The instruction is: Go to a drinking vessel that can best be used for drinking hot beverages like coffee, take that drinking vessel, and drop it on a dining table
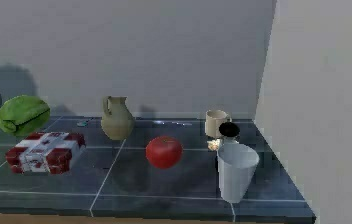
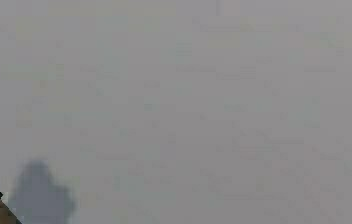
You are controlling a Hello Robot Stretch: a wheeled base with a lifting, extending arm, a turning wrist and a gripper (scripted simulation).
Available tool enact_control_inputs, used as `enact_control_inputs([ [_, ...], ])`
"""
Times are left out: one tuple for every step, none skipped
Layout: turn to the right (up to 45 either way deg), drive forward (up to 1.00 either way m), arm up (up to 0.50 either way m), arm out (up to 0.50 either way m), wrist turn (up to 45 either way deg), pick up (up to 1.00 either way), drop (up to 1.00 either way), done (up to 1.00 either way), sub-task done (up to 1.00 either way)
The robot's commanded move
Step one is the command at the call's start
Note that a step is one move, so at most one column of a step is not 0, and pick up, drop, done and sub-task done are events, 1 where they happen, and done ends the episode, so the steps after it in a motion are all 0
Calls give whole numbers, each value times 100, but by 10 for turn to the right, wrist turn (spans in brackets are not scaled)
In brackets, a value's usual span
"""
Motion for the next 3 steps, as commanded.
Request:
enact_control_inputs([
  [270, 0, 0, 0, 0, 0, 0, 0, 0],
  [0, 5, 0, 0, 0, 0, 0, 0, 0],
  [-450, 0, 0, 0, 0, 0, 0, 0, 0],
])
